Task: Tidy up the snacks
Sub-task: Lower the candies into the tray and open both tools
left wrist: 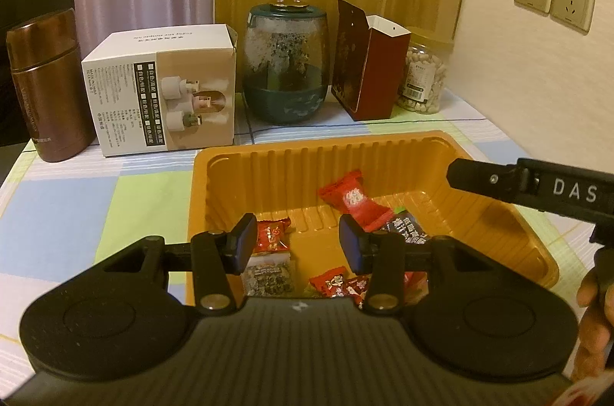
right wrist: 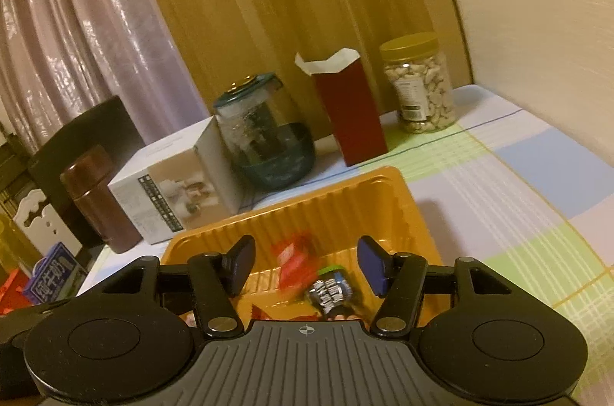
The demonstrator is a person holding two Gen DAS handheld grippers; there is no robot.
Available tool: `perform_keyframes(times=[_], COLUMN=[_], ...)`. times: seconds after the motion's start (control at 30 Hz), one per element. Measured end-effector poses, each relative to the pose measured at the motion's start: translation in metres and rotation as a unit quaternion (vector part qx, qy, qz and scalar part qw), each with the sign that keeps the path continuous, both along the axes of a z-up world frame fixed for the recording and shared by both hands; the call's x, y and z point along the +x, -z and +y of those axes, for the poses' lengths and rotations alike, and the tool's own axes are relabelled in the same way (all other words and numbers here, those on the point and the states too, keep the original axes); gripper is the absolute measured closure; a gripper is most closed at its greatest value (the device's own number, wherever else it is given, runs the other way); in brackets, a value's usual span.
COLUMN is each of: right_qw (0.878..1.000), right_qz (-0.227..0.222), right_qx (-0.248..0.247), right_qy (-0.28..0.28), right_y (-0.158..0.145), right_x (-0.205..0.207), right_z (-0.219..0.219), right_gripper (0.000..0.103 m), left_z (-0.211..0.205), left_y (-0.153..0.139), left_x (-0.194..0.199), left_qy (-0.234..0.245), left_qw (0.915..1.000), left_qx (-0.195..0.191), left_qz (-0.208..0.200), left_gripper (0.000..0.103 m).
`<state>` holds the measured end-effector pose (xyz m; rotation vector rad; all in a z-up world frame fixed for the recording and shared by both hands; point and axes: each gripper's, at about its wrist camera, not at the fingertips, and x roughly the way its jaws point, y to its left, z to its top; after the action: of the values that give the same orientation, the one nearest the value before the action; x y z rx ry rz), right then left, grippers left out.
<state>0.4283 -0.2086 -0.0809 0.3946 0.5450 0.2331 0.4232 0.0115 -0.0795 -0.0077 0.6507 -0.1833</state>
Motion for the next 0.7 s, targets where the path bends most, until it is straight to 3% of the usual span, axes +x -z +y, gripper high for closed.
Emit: perform_keyframes(times=[0.7], right_qw=[1.0], right_qz=[0.005], right_qx=[-0.023], right_qy=[0.003], right_y=[0.0002], right_x=[-0.0014], right_z=[0.001], right_gripper=[0.044], left_z=[-0.0003], left_y=[-0.0016], left_x=[-0.0009], left_qy=[-0.003], left_qw=[1.0], left_qx=[0.004], left_qz=[-0.001], left_gripper=[0.053])
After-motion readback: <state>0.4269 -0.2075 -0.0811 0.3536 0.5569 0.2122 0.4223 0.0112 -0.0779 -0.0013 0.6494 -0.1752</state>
